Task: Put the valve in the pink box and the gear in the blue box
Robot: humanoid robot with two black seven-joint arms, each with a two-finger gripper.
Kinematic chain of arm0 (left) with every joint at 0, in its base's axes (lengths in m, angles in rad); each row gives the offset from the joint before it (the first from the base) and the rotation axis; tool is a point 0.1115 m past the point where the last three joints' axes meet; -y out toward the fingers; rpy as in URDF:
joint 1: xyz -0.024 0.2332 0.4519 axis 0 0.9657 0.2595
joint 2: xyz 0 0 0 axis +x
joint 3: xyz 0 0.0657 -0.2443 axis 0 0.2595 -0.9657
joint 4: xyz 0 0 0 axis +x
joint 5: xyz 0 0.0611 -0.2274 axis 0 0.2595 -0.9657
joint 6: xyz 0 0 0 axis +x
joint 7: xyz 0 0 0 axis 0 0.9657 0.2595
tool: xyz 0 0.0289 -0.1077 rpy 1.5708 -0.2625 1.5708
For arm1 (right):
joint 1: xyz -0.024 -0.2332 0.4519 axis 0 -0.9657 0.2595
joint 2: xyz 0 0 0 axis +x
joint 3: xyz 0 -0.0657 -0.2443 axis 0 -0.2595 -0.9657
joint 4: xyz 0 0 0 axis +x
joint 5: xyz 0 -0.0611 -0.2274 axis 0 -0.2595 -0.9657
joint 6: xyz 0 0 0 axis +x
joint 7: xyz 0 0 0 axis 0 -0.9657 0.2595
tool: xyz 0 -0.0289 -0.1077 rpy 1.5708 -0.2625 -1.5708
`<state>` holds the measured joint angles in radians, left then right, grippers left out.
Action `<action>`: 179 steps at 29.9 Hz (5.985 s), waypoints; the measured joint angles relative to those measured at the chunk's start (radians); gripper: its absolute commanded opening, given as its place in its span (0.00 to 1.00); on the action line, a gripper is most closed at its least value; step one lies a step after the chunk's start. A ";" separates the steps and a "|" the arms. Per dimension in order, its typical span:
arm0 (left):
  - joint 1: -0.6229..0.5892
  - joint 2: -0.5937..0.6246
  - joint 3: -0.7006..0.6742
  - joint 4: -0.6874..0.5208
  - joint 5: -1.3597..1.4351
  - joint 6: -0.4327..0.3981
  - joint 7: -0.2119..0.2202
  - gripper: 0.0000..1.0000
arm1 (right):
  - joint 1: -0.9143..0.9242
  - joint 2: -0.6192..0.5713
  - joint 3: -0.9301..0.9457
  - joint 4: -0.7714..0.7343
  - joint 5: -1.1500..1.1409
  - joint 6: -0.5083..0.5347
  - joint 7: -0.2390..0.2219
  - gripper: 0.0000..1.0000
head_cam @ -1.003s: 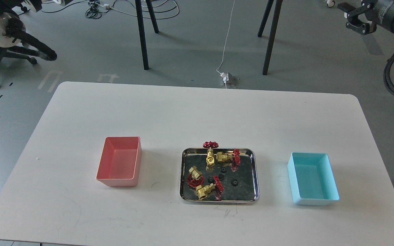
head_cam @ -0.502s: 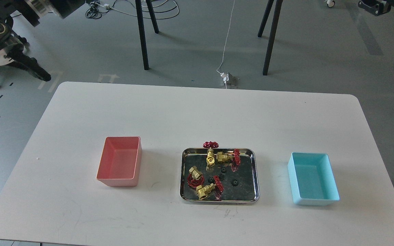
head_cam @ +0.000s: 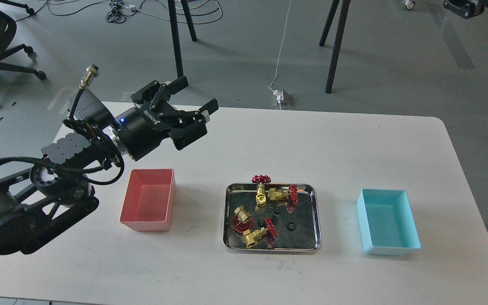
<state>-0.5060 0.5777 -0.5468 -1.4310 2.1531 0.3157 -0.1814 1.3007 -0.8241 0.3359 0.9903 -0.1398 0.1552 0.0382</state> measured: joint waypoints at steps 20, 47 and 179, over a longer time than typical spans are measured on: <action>0.301 -0.292 0.029 0.244 0.029 0.028 0.033 0.97 | -0.007 -0.001 -0.010 -0.002 -0.083 0.000 0.000 1.00; 0.213 -0.438 0.105 0.429 0.029 0.027 0.037 0.96 | -0.003 0.000 -0.015 -0.002 -0.086 0.000 -0.017 1.00; -0.757 0.179 -0.160 0.696 -1.317 -0.422 0.006 0.99 | 0.042 0.601 -1.016 0.187 -1.238 0.015 0.196 0.76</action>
<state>-1.2626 0.7568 -0.7069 -0.7347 0.8360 -0.1065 -0.1749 1.3422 -0.2231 -0.6804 1.1773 -1.3773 0.1705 0.2342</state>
